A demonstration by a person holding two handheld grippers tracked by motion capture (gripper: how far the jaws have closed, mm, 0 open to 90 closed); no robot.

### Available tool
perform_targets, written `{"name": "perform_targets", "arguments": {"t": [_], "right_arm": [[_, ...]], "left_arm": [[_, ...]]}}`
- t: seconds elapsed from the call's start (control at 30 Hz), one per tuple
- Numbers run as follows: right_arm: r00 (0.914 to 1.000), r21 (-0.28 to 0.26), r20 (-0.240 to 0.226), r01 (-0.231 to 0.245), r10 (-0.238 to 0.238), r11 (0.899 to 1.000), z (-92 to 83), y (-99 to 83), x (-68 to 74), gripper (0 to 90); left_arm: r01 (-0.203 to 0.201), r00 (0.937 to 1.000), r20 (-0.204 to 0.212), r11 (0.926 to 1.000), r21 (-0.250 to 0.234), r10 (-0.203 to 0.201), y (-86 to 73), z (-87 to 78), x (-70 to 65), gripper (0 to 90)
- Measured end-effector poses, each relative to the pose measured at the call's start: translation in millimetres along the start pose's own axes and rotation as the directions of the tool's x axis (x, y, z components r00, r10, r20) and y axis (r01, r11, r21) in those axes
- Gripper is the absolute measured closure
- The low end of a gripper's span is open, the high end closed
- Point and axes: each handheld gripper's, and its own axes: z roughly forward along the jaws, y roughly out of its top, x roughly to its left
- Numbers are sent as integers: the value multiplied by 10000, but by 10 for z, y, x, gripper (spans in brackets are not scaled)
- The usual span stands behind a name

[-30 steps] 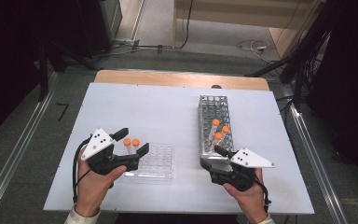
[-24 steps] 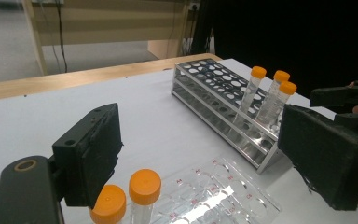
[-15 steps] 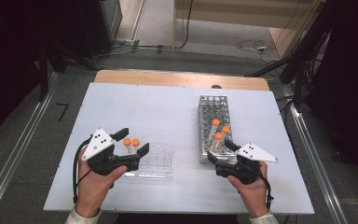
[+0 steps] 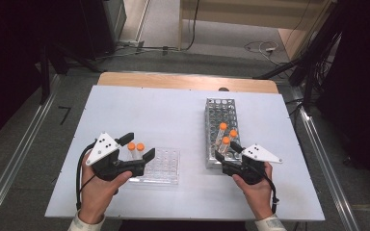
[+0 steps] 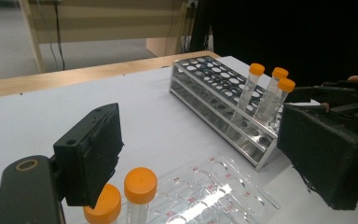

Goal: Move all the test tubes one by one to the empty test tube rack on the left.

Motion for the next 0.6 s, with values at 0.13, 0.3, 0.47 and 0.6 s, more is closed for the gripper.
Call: {"name": "perform_targets", "arguments": {"t": [0.13, 0.3, 0.47, 0.6], "right_arm": [[9999, 53, 124, 102, -103, 9999, 42, -13, -8, 423], [9994, 78, 333, 117, -120, 9999, 99, -25, -33, 527], [9993, 120, 353, 105, -109, 9999, 141, -25, -55, 599], [9992, 125, 405, 52, -57, 9999, 165, -17, -74, 656]], "left_arm": [[23, 10000, 17, 10000, -5, -23, 0, 4, -4, 152], [19, 10000, 25, 10000, 2, -19, 0, 1, -3, 156], [33, 10000, 37, 10000, 20, -33, -4, 6, -4, 157], [47, 10000, 29, 10000, 20, -47, -6, 8, -3, 159]]}}
